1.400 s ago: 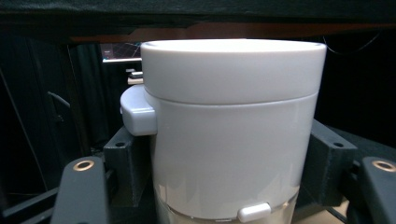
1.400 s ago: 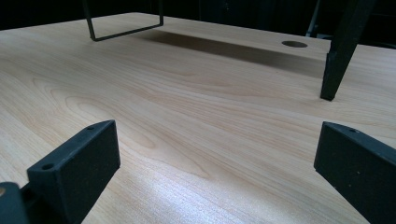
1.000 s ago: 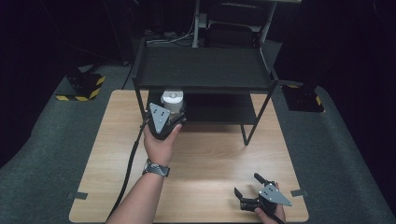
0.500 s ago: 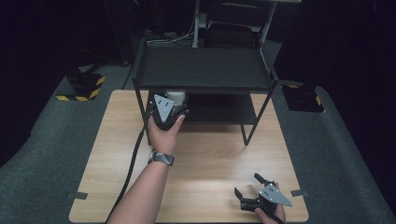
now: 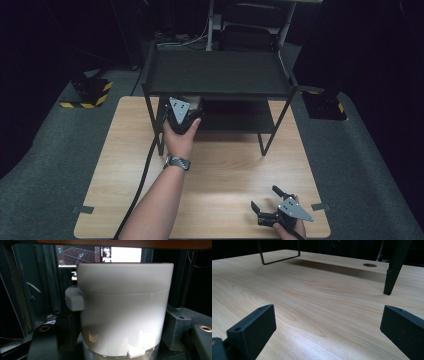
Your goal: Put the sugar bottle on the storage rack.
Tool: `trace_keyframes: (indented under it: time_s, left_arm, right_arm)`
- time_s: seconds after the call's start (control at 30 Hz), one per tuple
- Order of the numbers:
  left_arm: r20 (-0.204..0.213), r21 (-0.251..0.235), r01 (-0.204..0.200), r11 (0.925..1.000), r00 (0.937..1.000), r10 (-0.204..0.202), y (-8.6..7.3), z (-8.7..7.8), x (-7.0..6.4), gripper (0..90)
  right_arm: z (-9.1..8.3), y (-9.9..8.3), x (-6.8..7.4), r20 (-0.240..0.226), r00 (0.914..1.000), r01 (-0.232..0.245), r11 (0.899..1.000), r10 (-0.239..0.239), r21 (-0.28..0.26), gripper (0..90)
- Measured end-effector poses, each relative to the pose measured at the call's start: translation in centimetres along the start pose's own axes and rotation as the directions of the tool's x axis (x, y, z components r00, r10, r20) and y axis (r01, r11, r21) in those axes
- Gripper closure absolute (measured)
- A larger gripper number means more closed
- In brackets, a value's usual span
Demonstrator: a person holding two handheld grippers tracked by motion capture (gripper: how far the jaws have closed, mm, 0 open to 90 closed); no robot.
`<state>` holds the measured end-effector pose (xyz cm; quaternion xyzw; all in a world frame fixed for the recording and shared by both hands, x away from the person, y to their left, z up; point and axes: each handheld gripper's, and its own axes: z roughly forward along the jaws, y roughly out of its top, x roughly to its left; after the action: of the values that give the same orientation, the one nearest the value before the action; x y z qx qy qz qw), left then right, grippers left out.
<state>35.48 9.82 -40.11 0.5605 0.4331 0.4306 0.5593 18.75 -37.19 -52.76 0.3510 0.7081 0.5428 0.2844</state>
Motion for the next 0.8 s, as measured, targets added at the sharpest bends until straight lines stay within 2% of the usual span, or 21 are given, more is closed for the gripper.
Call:
trace_keyframes:
  time_s: [0.57, 0.73, 0.8]
  left_arm:
    - [-0.005, -0.004, -0.008, 1.0000, 1.0000, 0.008, -0.08, -0.08, -0.04, 28.8]
    - [-0.003, -0.001, 0.001, 1.0000, 1.0000, -0.001, 0.23, -0.25, 0.27, 10.2]
    - [0.001, 0.007, -0.006, 1.0000, 1.0000, 0.006, 0.43, -0.45, 0.37, 7.1]
  right_arm:
    - [-0.05, -0.06, 0.05, 0.002, 1.0000, -0.003, 1.000, 0.003, -0.003, 0.0]
    - [-0.04, -0.06, 0.04, 0.000, 1.0000, -0.002, 1.000, 0.002, -0.003, 0.0]
    - [-0.04, -0.06, 0.03, 0.000, 1.0000, -0.002, 1.000, 0.002, -0.003, 0.0]
